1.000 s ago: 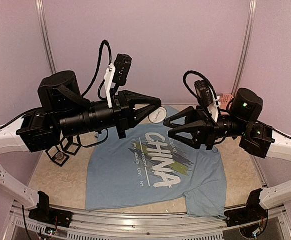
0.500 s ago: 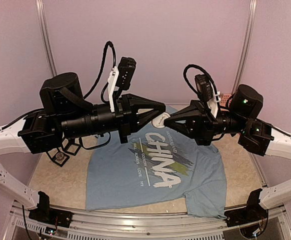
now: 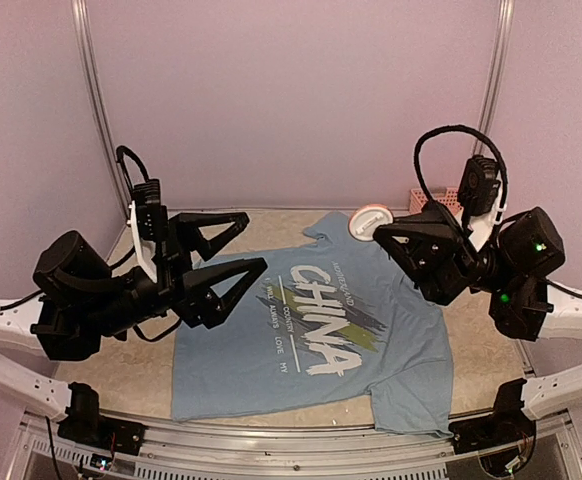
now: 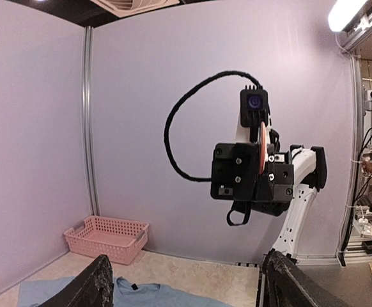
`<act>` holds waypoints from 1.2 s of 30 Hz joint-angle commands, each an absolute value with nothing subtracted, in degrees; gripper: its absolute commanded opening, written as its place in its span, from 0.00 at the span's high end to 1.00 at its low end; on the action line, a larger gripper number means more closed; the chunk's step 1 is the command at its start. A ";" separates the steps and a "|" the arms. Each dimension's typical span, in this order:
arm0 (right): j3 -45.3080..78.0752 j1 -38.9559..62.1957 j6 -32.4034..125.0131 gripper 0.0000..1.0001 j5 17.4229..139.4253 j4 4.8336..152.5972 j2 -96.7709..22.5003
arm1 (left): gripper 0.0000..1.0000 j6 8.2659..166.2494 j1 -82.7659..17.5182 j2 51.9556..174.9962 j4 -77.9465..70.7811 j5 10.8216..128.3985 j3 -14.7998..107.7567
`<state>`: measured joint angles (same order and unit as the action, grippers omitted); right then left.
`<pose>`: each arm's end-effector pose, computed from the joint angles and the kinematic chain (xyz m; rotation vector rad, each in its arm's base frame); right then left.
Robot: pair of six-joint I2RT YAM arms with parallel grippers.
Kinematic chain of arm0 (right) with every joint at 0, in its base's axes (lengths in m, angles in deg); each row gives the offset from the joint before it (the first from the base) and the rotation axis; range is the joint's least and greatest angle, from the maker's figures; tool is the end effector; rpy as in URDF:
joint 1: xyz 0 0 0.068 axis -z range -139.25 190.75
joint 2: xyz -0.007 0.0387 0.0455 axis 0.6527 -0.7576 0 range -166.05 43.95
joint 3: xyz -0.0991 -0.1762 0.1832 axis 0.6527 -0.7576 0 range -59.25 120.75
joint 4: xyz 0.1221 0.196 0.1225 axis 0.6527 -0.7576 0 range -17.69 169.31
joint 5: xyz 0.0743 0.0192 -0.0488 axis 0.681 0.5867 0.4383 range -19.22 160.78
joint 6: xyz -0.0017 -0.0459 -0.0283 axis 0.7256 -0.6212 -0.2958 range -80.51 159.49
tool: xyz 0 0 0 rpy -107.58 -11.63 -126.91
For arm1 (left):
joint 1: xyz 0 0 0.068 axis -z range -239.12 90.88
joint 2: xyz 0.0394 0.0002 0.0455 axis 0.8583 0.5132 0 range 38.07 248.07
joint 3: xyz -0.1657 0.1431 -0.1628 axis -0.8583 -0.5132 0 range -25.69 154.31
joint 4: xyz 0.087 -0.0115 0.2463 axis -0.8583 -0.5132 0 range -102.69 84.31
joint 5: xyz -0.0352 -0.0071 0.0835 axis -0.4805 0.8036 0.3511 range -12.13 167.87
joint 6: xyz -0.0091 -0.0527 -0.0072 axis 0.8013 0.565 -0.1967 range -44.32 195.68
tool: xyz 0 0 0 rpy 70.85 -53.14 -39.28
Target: Pin the brooch onto the clothing
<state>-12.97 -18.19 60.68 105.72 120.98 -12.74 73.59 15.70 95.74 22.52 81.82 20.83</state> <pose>0.0935 0.1946 0.4024 -0.9475 0.8504 1.5387 0.0641 -0.2267 0.3802 0.7872 1.0920 -1.0413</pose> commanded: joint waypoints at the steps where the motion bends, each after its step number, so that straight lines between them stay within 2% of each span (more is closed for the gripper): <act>1: -15.45 -22.46 59.34 1.00 101.41 139.66 -15.42 | 0.22 67.78 17.77 99.00 43.19 78.98 19.10; 3: -13.73 -23.46 57.42 1.00 101.68 138.72 -17.03 | 0.27 64.49 18.77 103.77 43.00 75.38 21.47; 6: -10.96 -24.29 56.57 1.00 102.26 136.38 -18.60 | 0.38 63.10 19.33 107.01 43.51 71.04 23.52; 10: -8.88 -25.58 54.50 1.00 101.96 132.99 -19.73 | 0.58 63.94 19.26 109.07 44.03 70.13 25.13; 16: -9.67 -25.87 55.01 1.00 100.14 134.10 -20.46 | 0.59 65.08 19.76 112.30 41.38 72.09 29.83; 19: -9.70 -26.07 55.08 1.00 99.73 133.86 -20.69 | 0.58 66.44 19.80 113.27 44.52 70.79 29.84; 24: -9.27 -26.16 55.35 1.00 99.82 133.38 -21.10 | 0.72 67.06 19.96 115.34 41.79 70.30 33.29; 28: -9.46 -26.31 55.34 1.00 99.58 133.19 -21.16 | 0.77 67.37 19.91 116.36 41.20 70.09 34.42; 30: -9.57 -26.31 55.14 1.00 99.46 132.98 -21.05 | 0.85 67.59 19.98 116.61 42.02 70.03 34.57; 36: -9.83 -26.27 54.55 1.00 99.15 132.47 -20.65 | 0.88 67.97 19.98 117.52 42.70 70.12 35.13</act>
